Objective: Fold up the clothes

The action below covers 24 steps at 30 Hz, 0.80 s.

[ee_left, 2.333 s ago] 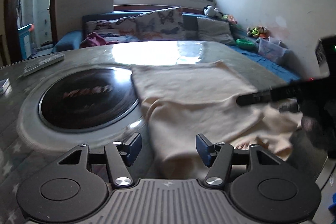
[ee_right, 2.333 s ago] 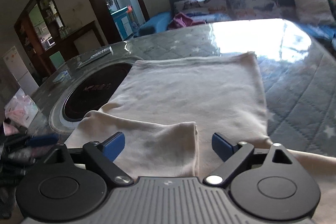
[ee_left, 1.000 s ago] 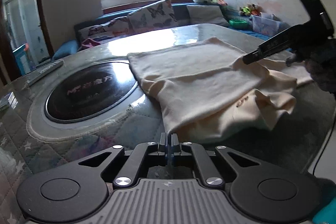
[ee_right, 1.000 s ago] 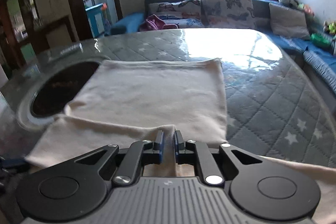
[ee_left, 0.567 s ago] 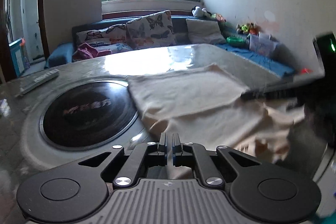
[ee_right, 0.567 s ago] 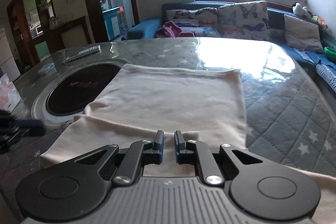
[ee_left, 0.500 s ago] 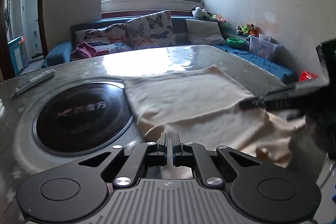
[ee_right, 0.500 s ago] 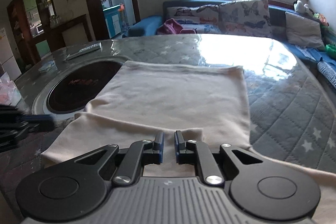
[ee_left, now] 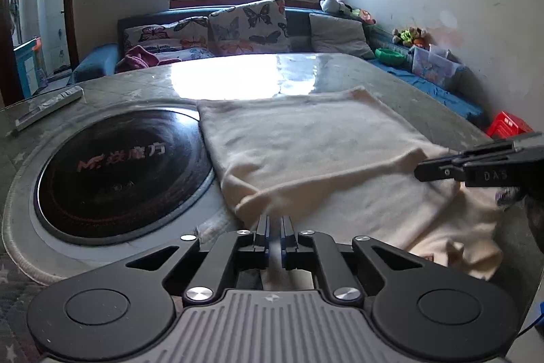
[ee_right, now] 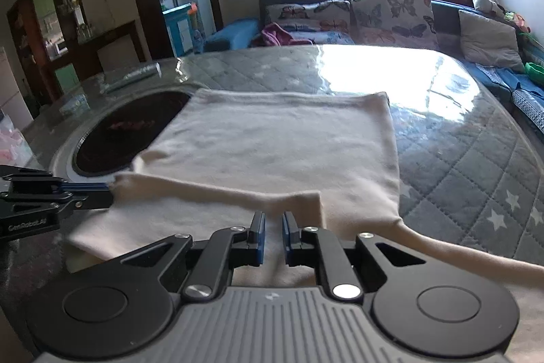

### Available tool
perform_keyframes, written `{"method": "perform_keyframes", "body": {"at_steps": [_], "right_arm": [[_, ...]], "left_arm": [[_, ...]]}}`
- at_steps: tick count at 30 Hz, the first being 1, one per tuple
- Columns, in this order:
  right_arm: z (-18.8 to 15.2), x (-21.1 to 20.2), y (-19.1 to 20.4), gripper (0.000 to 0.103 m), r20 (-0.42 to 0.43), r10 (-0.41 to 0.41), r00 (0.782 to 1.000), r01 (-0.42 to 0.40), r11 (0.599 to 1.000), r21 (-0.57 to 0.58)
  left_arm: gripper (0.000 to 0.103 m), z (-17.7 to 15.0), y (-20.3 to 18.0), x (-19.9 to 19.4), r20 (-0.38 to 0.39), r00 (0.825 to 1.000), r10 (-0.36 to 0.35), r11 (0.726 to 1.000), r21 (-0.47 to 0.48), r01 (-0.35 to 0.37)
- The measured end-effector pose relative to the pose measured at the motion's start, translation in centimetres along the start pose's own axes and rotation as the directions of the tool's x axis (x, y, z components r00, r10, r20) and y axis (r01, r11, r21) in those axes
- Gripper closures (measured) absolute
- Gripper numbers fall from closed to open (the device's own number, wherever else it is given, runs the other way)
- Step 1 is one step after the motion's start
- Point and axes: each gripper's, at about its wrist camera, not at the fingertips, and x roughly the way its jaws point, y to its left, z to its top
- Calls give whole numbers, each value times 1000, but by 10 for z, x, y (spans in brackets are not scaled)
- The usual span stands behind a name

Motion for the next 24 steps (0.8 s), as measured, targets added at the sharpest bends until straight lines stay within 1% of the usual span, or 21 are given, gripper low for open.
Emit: {"method": "perform_keyframes", "body": {"at_steps": [2, 6, 9, 12, 15, 19, 21, 22, 24], "right_arm": [[0, 1, 2, 93, 0, 6, 1000, -6, 1000, -3], [-5, 6, 2, 93, -19, 6, 1000, -6, 1000, 7], [-8, 0, 2, 92, -9, 0, 1000, 0, 1000, 1], [-10, -11, 3, 92, 14, 14, 1000, -14, 1000, 0], [-16, -8, 0, 92, -8, 1, 1000, -1, 1000, 6], [-21, -24, -6, 92, 24, -10, 1000, 9, 999, 41], [-25, -38, -14, 90, 45, -34, 998, 31, 997, 65], [-29, -45, -20, 87, 50, -56, 997, 52, 995, 80], [-36, -57, -31, 85, 52, -108, 993, 102, 989, 104]], "left_arm": [[95, 7, -1, 3, 16, 1000, 2, 1000, -3, -2], [94, 7, 3, 20, -23, 1000, 11, 1000, -22, -12], [94, 6, 0, 16, -13, 1000, 12, 1000, -5, -12], [94, 7, -4, 12, -5, 1000, 4, 1000, -1, -4], [94, 8, -9, 12, -4, 1000, 2, 1000, 4, -2], [94, 11, -19, 8, 7, 1000, -21, 1000, 22, 21], [93, 13, -25, 7, 8, 999, -31, 999, 32, 31], [92, 14, -28, 7, 8, 999, -37, 999, 35, 37], [91, 16, -35, 7, 11, 998, -54, 998, 42, 54]]}}
